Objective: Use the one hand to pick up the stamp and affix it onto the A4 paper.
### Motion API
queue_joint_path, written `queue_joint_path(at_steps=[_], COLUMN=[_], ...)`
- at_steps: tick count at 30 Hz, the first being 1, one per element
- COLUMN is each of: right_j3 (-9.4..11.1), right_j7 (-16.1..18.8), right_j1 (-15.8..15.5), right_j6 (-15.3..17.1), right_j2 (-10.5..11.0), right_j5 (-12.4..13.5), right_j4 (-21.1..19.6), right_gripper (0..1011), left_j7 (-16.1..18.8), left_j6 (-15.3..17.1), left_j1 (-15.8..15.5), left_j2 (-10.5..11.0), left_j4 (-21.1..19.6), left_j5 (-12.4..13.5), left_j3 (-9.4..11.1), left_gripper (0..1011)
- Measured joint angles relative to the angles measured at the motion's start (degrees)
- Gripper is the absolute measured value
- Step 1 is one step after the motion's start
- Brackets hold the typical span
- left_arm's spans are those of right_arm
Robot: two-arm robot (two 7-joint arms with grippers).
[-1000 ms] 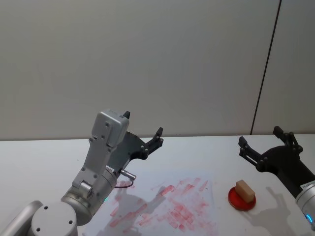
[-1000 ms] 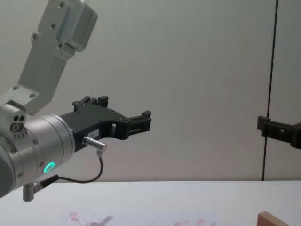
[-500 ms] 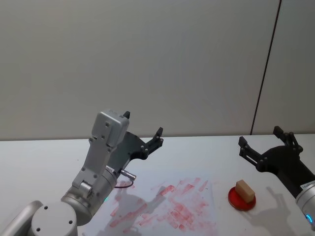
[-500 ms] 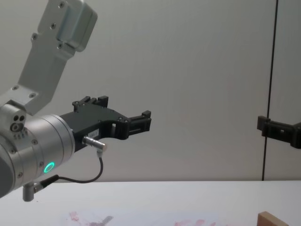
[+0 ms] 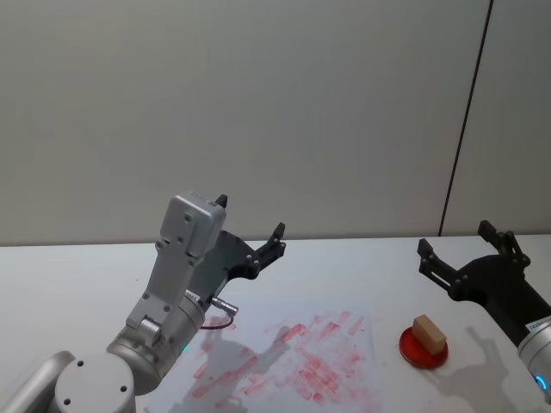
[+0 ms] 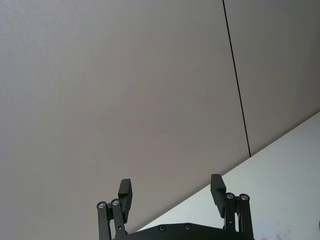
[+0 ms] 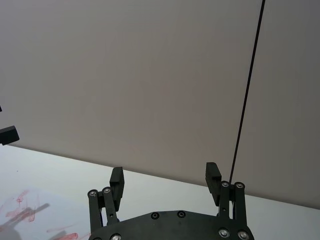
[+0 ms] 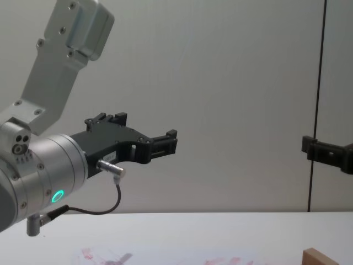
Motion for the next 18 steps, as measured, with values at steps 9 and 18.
queue_joint_path(at_steps=[9,18], right_j3=[0.71,2.15], right_j7=[-0.94,-3.68], right_j1=[-0.76,-3.08], right_j6=[0.36,2.23], right_j2=[0.66,2.41], right_j5=[0.95,2.46], right_j4=[-0.72,-2.44], right_gripper=[1001,1001], left_j7=[0.0,0.0], left_j6=[0.0,0.0], left_j1=[0.0,0.0], left_j2=[0.0,0.0], left_j4=[0.0,0.0], left_j5=[0.0,0.0], left_j3=[0.0,0.0], left_gripper=[1001,1001])
